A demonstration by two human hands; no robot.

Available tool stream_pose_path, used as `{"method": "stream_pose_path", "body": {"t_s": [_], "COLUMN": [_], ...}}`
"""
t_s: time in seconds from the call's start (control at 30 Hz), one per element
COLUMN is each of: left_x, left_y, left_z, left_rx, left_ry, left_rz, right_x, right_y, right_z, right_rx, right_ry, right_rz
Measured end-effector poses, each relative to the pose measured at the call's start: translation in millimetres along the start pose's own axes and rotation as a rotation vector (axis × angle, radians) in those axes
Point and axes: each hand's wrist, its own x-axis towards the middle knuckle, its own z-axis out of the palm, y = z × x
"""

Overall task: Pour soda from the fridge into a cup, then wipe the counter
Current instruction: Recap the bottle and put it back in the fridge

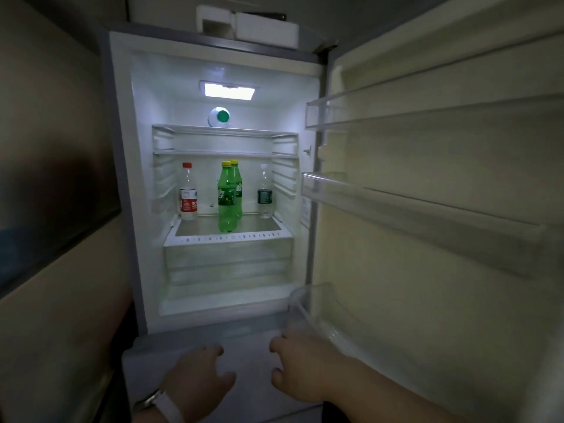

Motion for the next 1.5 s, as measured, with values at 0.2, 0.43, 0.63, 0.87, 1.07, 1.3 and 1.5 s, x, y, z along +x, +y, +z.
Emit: {"method": "stream_pose_path", "body": {"t_s": [0.2, 0.43, 0.63, 0.87, 1.07, 1.3, 1.5], "left_x": [-64, -163, -229, -268, -271, -265, -259], "left_y": [59, 102, 135, 184, 242, 295, 300], "left_z": [25, 30, 23, 27, 33, 48, 52], "left_rx": [0.044, 0.042, 0.117, 0.143, -0.038, -0.242, -0.238], "left_ry": [-0.064, 0.003, 0.146, 0.291, 0.361, 0.334, 0.316], "left_rz": [-0.023, 0.002, 0.062, 0.238, 0.383, 0.442, 0.495], "right_x": [-87, -188, -266, -340, -383, -386, -373], "right_y": [-5, 1, 9, 27, 65, 101, 100], "right_z": [-19, -19, -19, -31, -33, -22, -5], "right_rx": [-0.017, -0.104, -0.221, -0.191, -0.109, 0.186, 0.152], "right_ry": [0.035, 0.135, 0.264, 0.401, 0.719, 0.606, 0.534], "right_rz": [-0.058, -0.136, -0.250, -0.203, 0.068, 0.355, 0.250]}}
